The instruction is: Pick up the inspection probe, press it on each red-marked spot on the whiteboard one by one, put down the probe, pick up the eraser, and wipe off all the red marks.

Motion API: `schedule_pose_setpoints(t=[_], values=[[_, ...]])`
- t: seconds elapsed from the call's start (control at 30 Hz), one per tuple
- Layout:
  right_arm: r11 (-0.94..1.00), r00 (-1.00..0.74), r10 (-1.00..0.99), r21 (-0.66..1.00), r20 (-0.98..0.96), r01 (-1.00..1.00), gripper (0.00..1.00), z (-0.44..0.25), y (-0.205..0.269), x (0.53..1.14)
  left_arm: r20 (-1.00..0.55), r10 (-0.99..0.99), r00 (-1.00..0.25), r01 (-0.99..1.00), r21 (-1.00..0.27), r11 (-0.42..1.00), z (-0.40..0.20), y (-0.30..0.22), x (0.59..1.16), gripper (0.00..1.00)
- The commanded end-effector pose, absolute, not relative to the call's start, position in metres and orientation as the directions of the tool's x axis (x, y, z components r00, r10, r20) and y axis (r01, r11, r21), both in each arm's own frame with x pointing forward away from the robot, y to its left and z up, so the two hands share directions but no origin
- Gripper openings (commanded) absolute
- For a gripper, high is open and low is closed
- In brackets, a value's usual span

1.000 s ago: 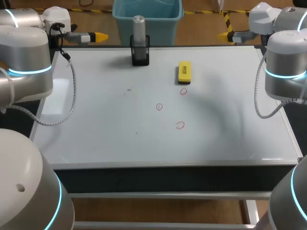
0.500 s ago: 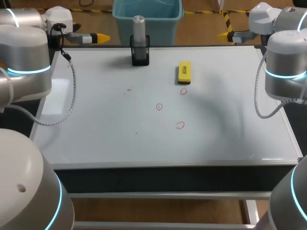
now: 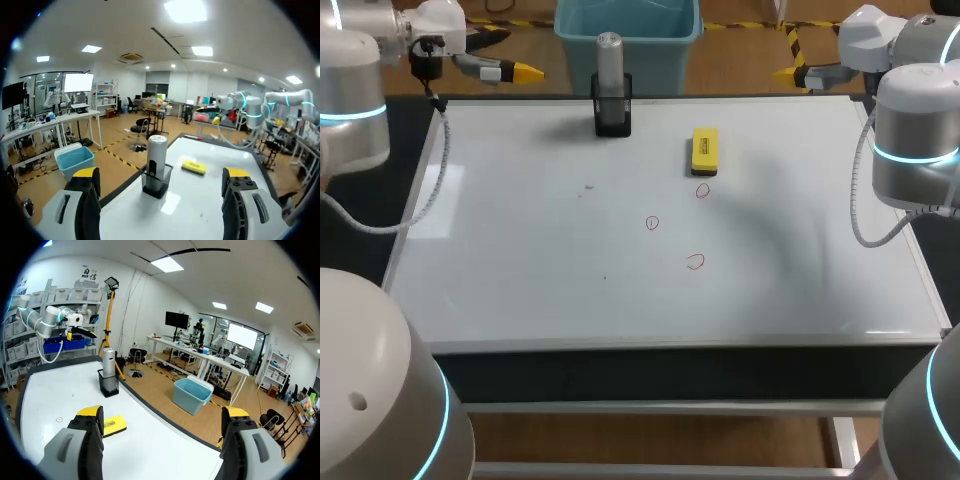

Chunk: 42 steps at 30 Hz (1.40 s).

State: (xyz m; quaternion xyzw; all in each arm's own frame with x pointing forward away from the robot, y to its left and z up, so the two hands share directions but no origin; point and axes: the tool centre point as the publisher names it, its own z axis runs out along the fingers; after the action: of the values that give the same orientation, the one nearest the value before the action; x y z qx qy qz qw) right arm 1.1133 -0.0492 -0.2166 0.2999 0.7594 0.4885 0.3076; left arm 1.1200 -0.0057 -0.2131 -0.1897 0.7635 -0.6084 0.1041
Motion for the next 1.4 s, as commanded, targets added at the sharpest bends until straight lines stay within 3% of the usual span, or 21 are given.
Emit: schedule_pose_setpoints(t=[0.03, 0.43, 0.73, 1.4], values=[[0.344, -0.631, 0.756, 0.926, -0.174, 0.156, 1.00, -0.217, -0.049, 1.114, 0.047, -0.028, -0.999, -0.050, -0.990, 0.135, -0.223, -0.012, 1.140, 1.00], [0.344, -0.631, 0.756, 0.926, -0.174, 0.156, 1.00, -0.217, -0.049, 1.114, -0.016, 0.144, -0.990, 0.018, -1.000, 0.008, -0.229, -0.041, 1.158, 1.00], [0.344, -0.631, 0.756, 0.926, -0.174, 0.156, 1.00, -0.217, -0.049, 1.114, -0.023, 0.174, -0.985, 0.021, -1.000, -0.010, -0.231, -0.077, 1.165, 1.00], [0.344, -0.631, 0.756, 0.926, -0.174, 0.156, 1.00, -0.217, -0.049, 1.114, 0.011, 0.002, -1.000, -0.011, -0.999, 0.031, -0.236, -0.123, 1.155, 1.00]])
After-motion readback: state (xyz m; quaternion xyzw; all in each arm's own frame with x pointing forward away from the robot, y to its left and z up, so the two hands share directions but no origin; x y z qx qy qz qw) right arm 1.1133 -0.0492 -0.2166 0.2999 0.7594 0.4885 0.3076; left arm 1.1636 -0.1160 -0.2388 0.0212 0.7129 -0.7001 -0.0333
